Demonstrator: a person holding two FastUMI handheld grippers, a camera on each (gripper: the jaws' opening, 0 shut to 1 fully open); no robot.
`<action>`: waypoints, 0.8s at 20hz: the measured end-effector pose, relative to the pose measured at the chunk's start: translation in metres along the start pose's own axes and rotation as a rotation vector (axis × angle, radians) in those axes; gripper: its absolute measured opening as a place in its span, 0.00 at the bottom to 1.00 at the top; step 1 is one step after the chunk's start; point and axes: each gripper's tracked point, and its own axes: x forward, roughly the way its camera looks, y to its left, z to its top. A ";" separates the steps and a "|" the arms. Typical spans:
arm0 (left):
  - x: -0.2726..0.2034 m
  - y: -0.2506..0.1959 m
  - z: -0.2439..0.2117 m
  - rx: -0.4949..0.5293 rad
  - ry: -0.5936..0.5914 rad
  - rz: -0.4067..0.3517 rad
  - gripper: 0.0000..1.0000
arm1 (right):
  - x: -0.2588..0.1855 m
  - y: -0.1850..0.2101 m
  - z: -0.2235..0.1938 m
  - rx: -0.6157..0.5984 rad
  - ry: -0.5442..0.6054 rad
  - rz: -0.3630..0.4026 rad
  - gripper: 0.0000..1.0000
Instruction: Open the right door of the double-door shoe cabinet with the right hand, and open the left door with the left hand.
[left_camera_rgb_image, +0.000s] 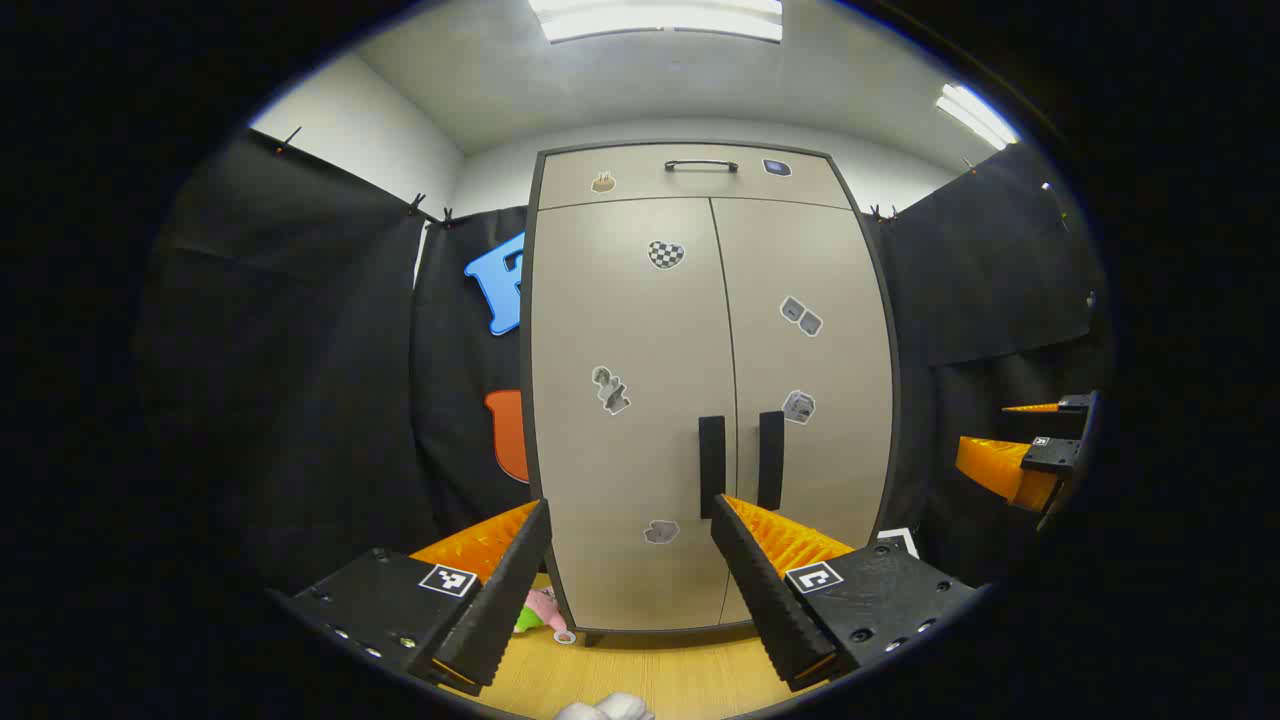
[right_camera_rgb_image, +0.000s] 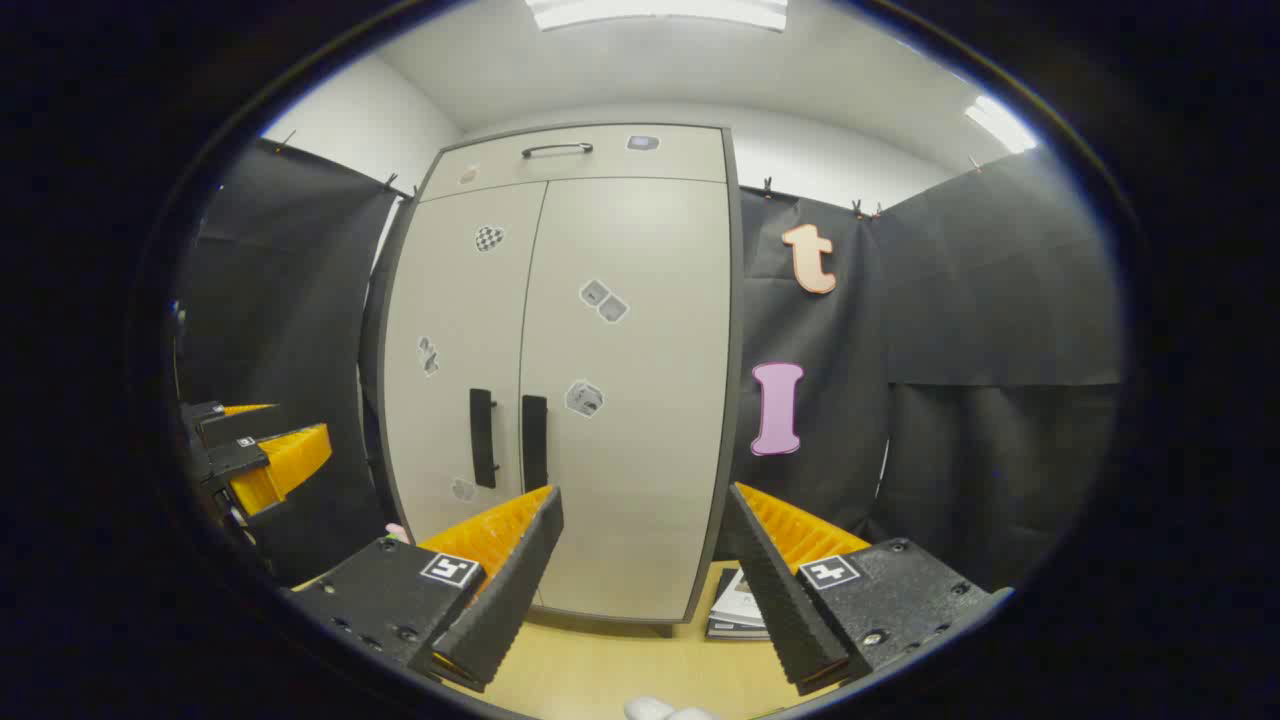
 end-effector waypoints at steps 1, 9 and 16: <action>-0.001 0.000 0.000 -0.004 -0.001 0.000 0.96 | 0.000 0.000 -0.001 0.000 0.002 -0.001 1.00; -0.004 0.001 -0.003 0.010 0.005 -0.002 0.96 | -0.001 0.005 -0.005 0.005 0.003 -0.004 1.00; -0.005 0.006 -0.007 0.005 0.014 -0.004 0.96 | 0.001 0.008 -0.006 0.009 0.000 -0.011 1.00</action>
